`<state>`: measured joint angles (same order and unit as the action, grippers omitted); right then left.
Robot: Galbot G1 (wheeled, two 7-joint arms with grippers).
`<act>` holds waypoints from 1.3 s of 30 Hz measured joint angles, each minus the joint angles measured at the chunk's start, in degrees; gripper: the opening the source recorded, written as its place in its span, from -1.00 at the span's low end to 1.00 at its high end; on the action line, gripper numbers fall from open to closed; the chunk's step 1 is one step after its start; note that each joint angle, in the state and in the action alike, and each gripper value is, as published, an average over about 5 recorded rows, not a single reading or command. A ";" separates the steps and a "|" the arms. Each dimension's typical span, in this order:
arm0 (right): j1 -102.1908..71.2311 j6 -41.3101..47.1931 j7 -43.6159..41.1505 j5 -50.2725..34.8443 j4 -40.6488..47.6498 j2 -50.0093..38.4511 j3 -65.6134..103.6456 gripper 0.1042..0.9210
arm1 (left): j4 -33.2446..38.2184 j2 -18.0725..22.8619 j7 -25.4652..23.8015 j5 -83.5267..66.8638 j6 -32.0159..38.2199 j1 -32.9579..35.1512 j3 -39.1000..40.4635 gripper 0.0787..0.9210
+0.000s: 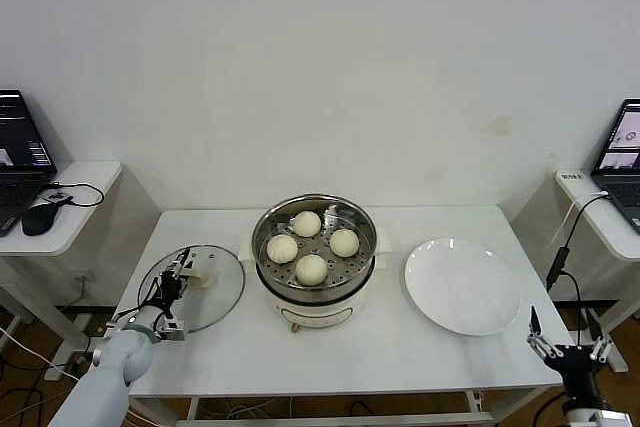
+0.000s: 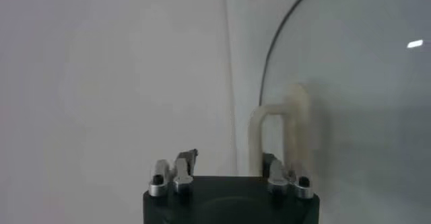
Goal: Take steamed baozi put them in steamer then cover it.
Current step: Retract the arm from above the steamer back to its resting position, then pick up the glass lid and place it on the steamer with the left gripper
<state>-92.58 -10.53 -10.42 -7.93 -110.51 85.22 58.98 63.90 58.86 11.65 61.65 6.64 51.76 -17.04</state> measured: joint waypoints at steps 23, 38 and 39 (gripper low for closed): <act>1.01 -0.99 0.19 3.73 0.80 -1.56 -3.84 0.76 | 28.23 -4.63 -6.78 -5.95 -9.97 16.52 -13.56 -0.86; 1.62 -1.00 1.94 9.80 1.33 -0.48 -7.16 0.76 | 52.97 -8.78 -14.70 -13.90 -24.23 22.10 -11.76 -0.86; 1.62 -0.88 2.05 10.15 1.39 -0.31 -7.49 0.76 | 53.58 -8.97 -14.73 -14.20 -24.93 21.72 -10.70 -0.86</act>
<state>-90.96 -11.42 -8.36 2.22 -109.12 84.91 51.49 117.47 49.88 -3.09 47.44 -18.28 73.49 -27.74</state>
